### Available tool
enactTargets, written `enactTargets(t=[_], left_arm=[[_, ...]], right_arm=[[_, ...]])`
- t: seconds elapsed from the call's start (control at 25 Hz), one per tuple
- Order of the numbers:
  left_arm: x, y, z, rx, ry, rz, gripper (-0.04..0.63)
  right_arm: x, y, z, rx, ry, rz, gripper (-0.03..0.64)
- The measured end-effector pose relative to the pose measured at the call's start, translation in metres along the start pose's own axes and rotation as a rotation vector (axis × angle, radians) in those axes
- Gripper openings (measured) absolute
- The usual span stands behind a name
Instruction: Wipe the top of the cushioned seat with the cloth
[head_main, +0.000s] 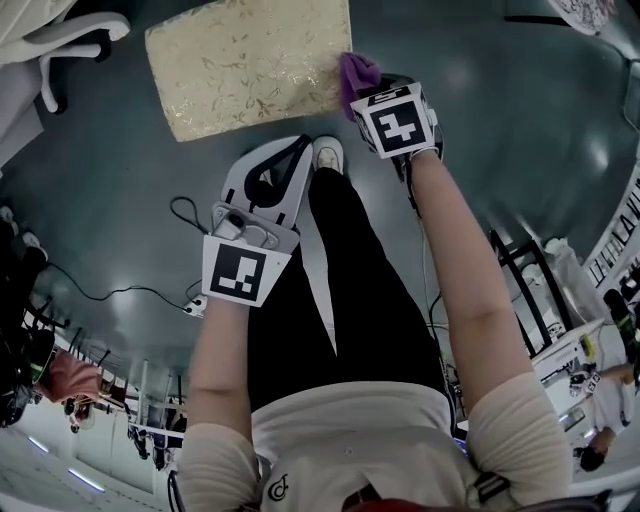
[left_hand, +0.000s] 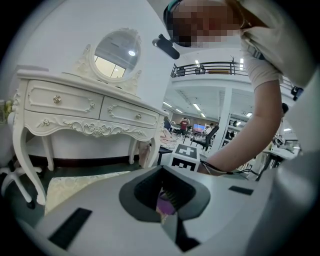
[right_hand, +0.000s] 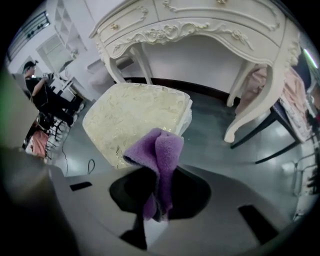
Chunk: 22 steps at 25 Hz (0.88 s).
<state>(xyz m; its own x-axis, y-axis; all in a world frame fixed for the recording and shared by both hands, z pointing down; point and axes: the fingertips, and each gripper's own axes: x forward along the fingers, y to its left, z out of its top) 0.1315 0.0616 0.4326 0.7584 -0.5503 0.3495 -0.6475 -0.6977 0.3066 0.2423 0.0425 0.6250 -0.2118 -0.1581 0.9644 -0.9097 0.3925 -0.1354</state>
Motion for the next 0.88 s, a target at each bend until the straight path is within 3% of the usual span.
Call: enactTargets(t=[0.12, 0.4, 0.72, 0.88], left_arm=[[0.009, -0.015, 0.010, 0.005, -0.004, 0.010, 0.014], [-0.001, -0.012, 0.053, 0.017, -0.049, 0.073, 0.013], [-0.042, 0.001, 0.124, 0.063, -0.119, 0.135, 0.013], [-0.070, 0.000, 0.165, 0.081, -0.169, 0.150, 0.013]], right_arm=[[-0.020, -0.007, 0.001, -0.053, -0.028, -0.014, 0.077], [-0.081, -0.008, 0.012, 0.007, -0.142, 0.013, 0.077], [-0.171, 0.036, 0.068, 0.030, -0.307, -0.007, 0.077], [-0.230, 0.058, 0.100, 0.026, -0.419, 0.025, 0.077]])
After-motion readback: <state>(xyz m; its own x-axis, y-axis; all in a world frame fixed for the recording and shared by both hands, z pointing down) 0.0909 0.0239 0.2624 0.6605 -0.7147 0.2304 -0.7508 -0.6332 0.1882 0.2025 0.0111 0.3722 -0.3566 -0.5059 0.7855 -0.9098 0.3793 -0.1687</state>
